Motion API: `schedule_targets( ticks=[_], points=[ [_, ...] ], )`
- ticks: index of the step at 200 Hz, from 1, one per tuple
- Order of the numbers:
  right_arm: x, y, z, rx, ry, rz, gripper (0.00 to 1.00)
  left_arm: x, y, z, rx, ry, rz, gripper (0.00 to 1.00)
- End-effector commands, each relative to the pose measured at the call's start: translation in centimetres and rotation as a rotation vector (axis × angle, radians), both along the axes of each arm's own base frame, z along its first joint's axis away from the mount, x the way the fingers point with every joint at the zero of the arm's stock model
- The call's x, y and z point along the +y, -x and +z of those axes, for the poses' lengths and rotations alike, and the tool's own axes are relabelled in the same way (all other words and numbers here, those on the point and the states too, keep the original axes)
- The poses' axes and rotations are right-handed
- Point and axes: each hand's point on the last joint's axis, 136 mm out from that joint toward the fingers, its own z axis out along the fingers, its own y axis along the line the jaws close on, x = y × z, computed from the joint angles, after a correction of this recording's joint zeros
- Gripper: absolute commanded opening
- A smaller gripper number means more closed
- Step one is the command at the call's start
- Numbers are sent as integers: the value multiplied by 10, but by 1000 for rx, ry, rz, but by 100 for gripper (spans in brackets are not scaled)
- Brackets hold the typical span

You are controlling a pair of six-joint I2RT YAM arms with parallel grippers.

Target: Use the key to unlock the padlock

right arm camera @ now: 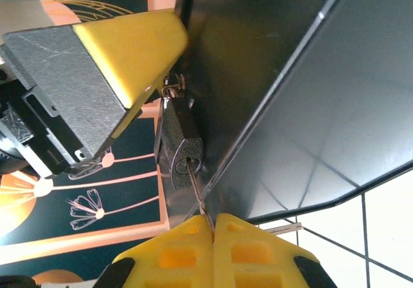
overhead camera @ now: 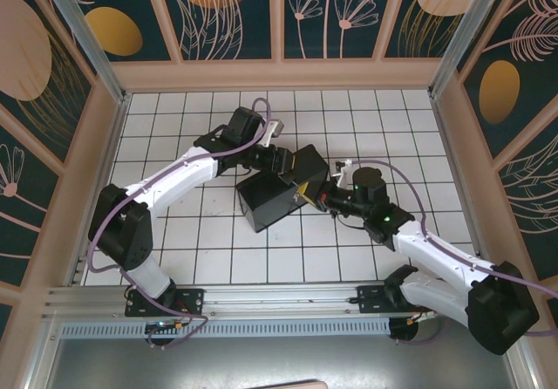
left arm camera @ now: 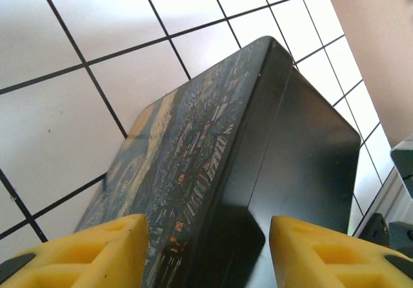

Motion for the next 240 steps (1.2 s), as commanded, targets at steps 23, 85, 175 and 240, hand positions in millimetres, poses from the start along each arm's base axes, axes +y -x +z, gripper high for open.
schedule_targets(
  ticks=[23, 85, 175, 240],
  points=[
    [-7, -15, 11, -57, -25, -131, 0, -20, 31, 6, 93, 72, -49, 51],
    [6, -17, 21, -118, -26, -41, 0, -22, 33, 6, 90, 74, -65, 51],
    [15, 13, 34, -197, -51, 233, 0, -13, 12, 3, 50, 48, -110, 49],
    [18, 26, 24, -166, -64, 302, 0, -14, 2, -4, 38, 30, -144, 49]
  ],
)
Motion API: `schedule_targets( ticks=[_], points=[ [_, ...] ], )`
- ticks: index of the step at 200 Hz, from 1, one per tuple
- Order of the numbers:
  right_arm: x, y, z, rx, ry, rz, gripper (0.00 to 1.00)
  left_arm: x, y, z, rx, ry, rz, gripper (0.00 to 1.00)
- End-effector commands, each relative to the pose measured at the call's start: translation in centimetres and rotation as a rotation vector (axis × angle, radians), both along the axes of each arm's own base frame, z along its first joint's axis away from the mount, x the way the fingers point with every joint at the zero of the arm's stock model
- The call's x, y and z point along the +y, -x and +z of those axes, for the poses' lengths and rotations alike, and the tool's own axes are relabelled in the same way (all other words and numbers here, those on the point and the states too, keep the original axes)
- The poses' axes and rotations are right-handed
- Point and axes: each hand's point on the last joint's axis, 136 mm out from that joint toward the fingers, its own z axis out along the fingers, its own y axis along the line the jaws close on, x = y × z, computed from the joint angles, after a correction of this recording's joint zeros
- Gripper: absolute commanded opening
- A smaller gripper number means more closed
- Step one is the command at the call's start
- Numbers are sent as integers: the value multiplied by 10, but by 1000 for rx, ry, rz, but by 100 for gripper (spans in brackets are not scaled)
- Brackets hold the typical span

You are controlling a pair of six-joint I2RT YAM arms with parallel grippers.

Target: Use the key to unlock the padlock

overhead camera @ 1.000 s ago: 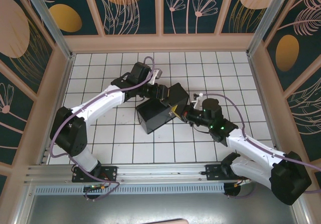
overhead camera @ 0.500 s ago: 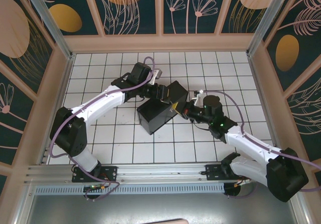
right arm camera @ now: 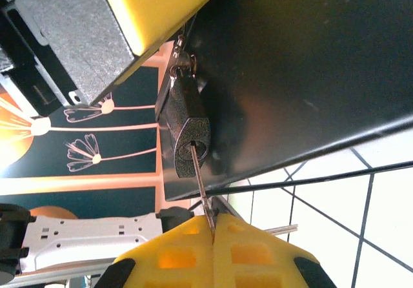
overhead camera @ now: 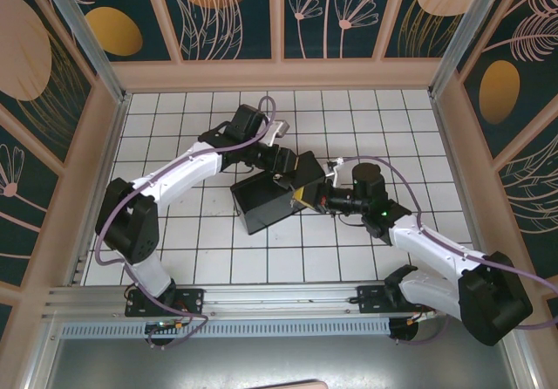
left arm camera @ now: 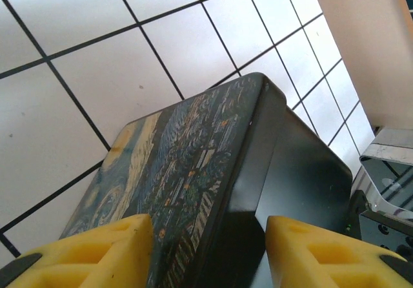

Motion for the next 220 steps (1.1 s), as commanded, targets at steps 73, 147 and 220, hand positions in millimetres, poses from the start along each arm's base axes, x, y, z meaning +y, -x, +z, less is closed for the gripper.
schedule_targets(
  ticks=[73, 147, 220],
  points=[
    [3, 21, 20, -87, -22, 162, 0, 24, -18, 11, -12, -41, 24, 60],
    [-15, 23, 15, -21, -14, 162, 0, 44, -12, 21, -22, -65, 89, 64],
    [-30, 17, 11, -4, 14, 142, 0, 42, -9, 9, -10, -93, 33, 63]
  ],
)
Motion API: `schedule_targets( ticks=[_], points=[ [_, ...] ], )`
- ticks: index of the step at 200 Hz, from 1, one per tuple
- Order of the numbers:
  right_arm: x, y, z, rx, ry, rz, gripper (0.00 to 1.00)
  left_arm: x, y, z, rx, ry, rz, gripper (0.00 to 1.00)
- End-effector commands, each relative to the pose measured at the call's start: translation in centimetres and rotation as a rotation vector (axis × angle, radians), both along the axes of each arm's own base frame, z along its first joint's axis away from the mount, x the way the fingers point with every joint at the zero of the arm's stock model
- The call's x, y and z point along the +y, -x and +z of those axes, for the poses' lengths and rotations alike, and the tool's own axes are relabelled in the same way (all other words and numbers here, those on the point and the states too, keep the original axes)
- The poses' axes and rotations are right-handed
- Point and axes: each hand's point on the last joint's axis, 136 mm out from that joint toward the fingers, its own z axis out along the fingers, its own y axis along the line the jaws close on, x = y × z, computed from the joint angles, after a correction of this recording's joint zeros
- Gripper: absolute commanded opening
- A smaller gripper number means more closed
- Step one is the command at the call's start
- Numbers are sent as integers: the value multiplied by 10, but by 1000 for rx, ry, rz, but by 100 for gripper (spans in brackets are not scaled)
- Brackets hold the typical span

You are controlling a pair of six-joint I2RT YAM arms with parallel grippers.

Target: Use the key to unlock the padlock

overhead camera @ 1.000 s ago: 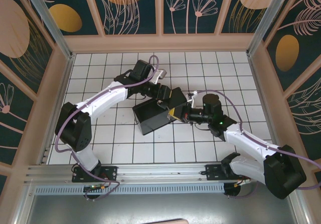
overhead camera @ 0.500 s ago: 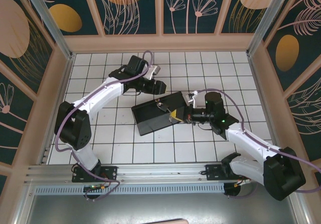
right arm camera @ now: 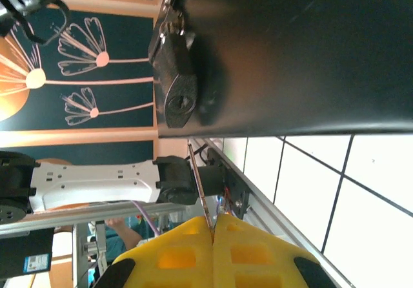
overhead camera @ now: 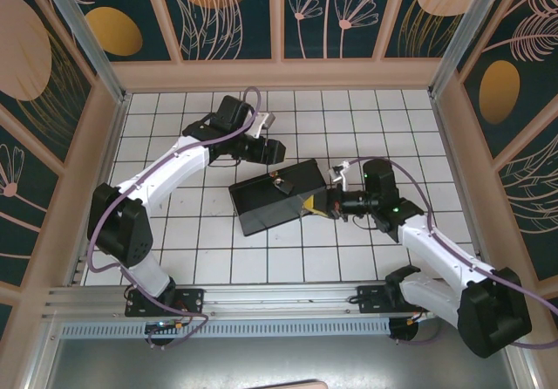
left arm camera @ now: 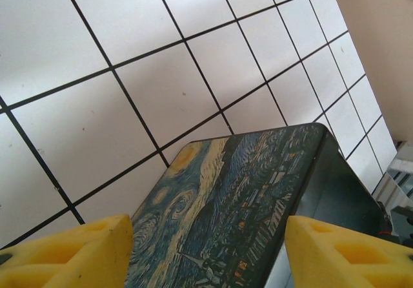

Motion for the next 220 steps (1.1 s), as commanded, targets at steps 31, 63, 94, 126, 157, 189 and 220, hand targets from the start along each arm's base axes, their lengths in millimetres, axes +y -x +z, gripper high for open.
schedule_targets(
  ticks=[31, 63, 94, 126, 157, 189, 220],
  points=[
    [2, -17, 18, -61, -21, 1, 0, 11, 14, -17, 31, -77, -47, 64],
    [3, -22, 16, -62, 1, -1, 0, 16, 10, -11, -15, -127, -47, 67],
    [1, -24, 11, -59, 33, -14, 0, -3, 10, -21, -18, -204, -127, 71],
    [0, -25, 2, -47, 54, -28, 0, -12, 21, -20, -23, -215, -192, 73],
    [-1, -27, -4, -42, 76, -31, 0, -11, 41, -23, -36, -262, -248, 72],
    [-2, -31, -7, -48, 107, -44, 0, -13, 47, -14, -58, -258, -271, 72],
    [-3, -36, -13, -48, 120, -57, 0, -16, 48, -3, -81, -243, -301, 73]
  ],
)
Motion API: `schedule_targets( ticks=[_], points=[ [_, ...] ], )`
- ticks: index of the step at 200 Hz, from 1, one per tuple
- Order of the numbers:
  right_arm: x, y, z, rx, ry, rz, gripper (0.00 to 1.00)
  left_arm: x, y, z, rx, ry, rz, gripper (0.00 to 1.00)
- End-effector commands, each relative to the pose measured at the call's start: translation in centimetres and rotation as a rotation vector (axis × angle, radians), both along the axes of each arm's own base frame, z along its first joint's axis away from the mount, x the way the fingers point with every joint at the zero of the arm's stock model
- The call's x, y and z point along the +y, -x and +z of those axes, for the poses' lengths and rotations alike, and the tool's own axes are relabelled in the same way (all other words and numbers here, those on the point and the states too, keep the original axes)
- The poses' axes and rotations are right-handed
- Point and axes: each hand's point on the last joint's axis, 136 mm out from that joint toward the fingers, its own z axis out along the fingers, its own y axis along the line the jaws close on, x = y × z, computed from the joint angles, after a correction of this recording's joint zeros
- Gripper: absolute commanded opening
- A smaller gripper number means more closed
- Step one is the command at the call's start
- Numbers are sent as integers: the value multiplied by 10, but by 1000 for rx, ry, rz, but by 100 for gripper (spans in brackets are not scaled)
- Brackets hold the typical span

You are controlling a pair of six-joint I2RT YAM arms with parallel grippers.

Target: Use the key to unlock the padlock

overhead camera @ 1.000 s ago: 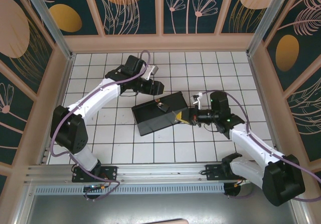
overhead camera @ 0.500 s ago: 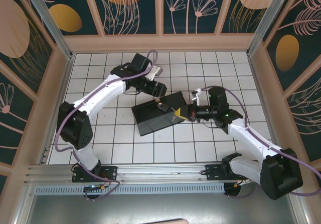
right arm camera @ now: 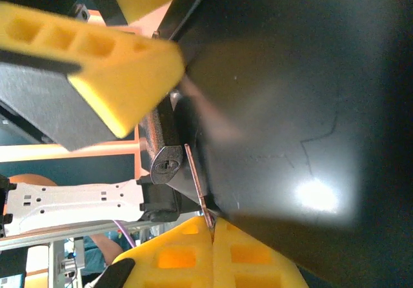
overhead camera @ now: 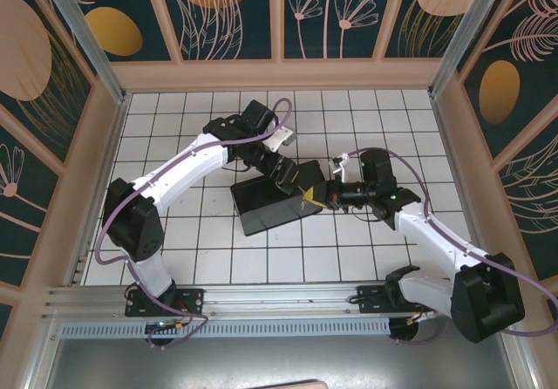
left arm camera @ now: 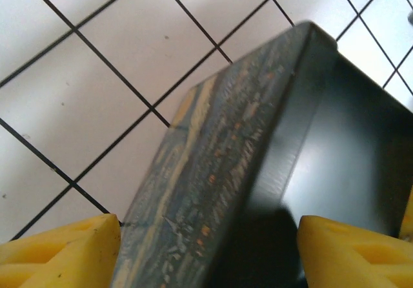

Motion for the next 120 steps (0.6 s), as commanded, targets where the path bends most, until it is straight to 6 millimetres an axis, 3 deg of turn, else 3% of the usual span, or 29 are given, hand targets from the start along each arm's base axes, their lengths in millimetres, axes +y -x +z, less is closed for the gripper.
schedule_targets(
  ticks=[1, 38, 44, 63, 102, 120],
  points=[
    [-3, -11, -9, -10, 49, -38, 0, 5, 10, 15, -18, -10, -49, 73],
    [-2, -15, -10, -14, 58, -39, 0, 11, 26, 12, -10, -42, -114, 70],
    [-1, -16, -12, -11, 61, -38, 0, 11, 31, 24, -35, -14, -130, 70],
    [0, -18, -12, -16, 65, -34, 0, 8, 40, 31, -39, 27, -181, 70],
    [5, -18, -4, -32, 61, -19, 0, 15, 13, 29, -85, -31, -53, 72],
    [7, -14, 1, -38, 63, -15, 0, 17, -12, 47, -103, 58, 62, 72]
  ],
)
